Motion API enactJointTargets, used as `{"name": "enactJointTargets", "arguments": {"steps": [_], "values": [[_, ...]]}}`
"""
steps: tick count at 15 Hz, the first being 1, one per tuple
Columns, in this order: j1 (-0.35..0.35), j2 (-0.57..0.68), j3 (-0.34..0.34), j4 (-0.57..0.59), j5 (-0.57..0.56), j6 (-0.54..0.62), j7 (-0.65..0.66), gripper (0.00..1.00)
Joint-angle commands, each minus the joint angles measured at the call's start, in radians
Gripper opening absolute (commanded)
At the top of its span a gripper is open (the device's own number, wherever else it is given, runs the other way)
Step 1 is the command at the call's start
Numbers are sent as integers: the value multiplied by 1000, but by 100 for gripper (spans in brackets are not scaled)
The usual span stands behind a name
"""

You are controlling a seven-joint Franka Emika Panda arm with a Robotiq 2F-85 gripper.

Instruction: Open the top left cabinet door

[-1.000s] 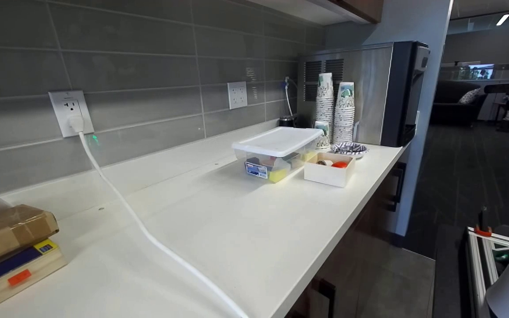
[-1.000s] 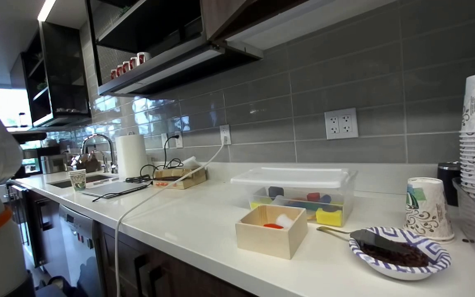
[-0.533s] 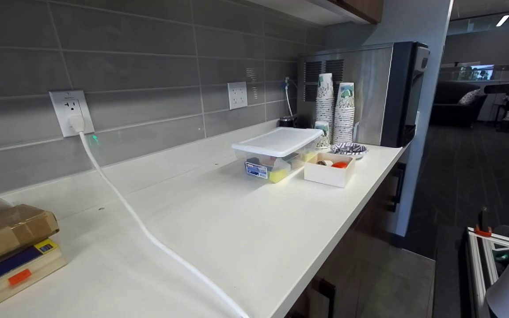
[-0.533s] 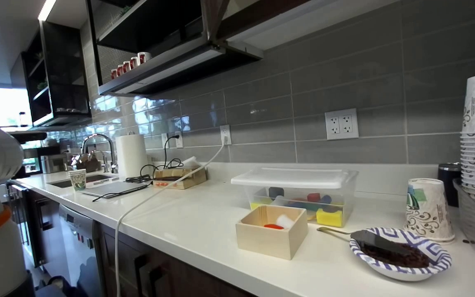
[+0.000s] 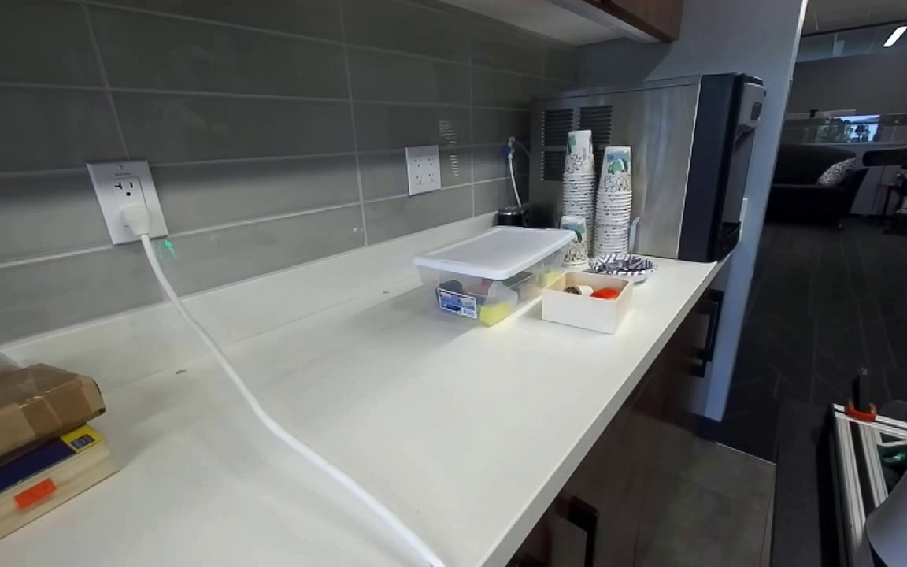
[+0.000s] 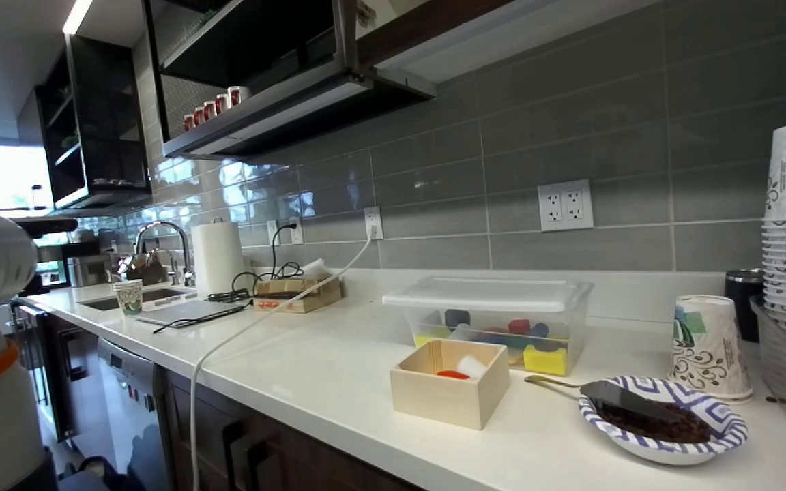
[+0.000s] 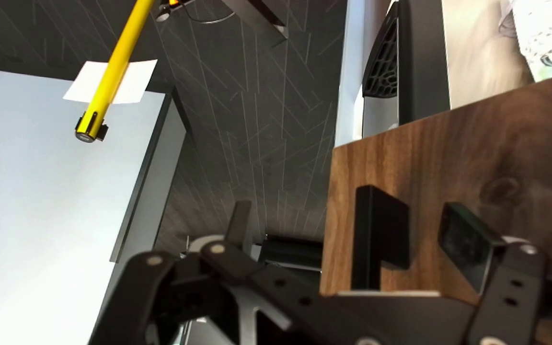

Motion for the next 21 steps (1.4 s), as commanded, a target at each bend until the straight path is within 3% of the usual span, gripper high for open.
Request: {"name": "enactJointTargets", "arguments": {"steps": [1,14,21], "values": [[34,-63,8,-66,-34,-34,39,100],[65,-156,29,-151,-48,-68,61,100],[116,-160,9,-150,-56,-1,64,100]]}}
